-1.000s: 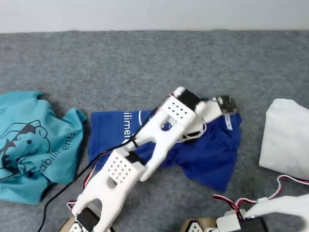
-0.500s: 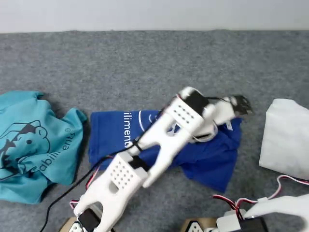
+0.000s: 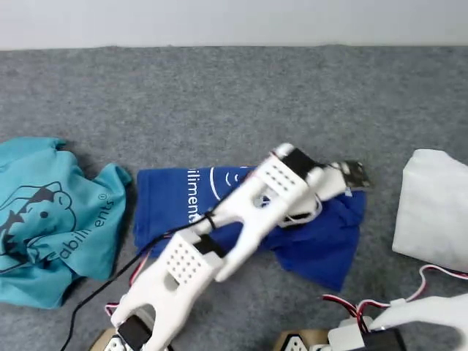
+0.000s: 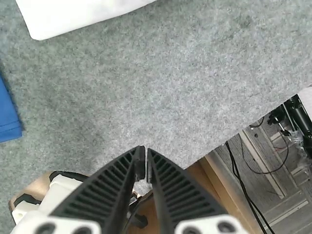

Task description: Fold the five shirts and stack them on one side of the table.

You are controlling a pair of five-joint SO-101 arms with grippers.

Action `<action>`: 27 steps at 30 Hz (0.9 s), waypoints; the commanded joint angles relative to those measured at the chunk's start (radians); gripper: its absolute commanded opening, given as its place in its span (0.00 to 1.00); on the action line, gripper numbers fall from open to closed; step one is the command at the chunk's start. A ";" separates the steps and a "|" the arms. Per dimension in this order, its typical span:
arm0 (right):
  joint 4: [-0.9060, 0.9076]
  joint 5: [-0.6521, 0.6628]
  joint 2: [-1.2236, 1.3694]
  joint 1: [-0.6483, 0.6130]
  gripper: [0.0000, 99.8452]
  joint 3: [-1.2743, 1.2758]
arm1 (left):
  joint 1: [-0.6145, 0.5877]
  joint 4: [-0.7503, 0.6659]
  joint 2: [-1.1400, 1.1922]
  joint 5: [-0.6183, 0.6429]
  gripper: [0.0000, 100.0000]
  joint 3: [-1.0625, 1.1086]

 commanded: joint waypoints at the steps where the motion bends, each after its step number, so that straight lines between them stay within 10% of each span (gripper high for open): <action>1: 0.038 0.005 -0.038 0.007 0.01 -0.002 | -0.068 -0.002 -0.023 -0.048 0.12 -0.015; 12: 0.038 0.006 -0.038 0.007 0.01 -0.002 | -0.198 0.031 -0.029 -0.058 0.12 -0.173; 27: 0.038 0.006 -0.038 0.007 0.01 -0.002 | 0.011 0.095 -0.192 -0.009 0.12 -0.054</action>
